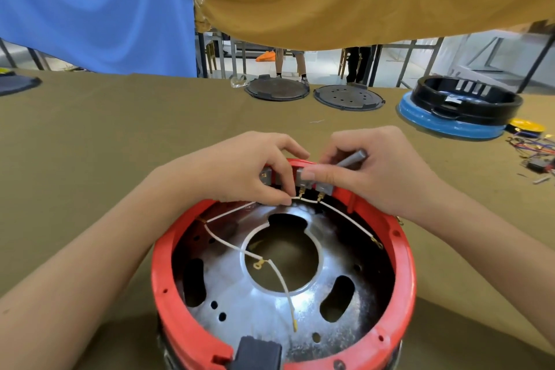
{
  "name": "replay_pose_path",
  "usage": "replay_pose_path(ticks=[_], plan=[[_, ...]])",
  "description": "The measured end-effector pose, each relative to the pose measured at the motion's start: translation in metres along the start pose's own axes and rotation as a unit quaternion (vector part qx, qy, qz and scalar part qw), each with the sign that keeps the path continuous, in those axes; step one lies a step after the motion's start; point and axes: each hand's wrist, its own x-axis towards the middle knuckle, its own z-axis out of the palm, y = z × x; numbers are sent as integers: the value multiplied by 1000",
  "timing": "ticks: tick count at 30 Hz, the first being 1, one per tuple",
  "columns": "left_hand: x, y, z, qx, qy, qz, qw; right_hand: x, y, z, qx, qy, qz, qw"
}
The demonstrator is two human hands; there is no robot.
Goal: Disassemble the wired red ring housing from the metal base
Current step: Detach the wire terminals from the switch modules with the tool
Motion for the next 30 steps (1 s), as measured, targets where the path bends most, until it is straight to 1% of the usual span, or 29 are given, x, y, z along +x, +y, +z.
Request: replay_pose_path(ticks=[3,6,14,18,19,21,24,27,30], plan=[[0,-3,3,-10,-3,7,1000,3,0,-1,-27,-34,-9,999],[0,-4,4,-28,-14,11,999,11,1,1,-4,-46,15,999],[1,-5,3,-85,-35,0,996,25,5,9,70,-18,91,993],[0,-6,3,-85,-41,6,995,28,4,16,71,-2,145,987],[0,-5,4,-85,-41,7,996,27,3,19,61,12,140,988],[0,-4,3,-84,-36,5,996,27,0,22,38,43,99,993],[-1,-2,2,-84,-27,-6,996,23,0,20,32,71,53,996],[-5,-3,1,-89,22,-16,996,18,0,17,16,72,24,997],[-9,-3,-1,-63,72,-26,995,14,-1,11,21,45,16,999]])
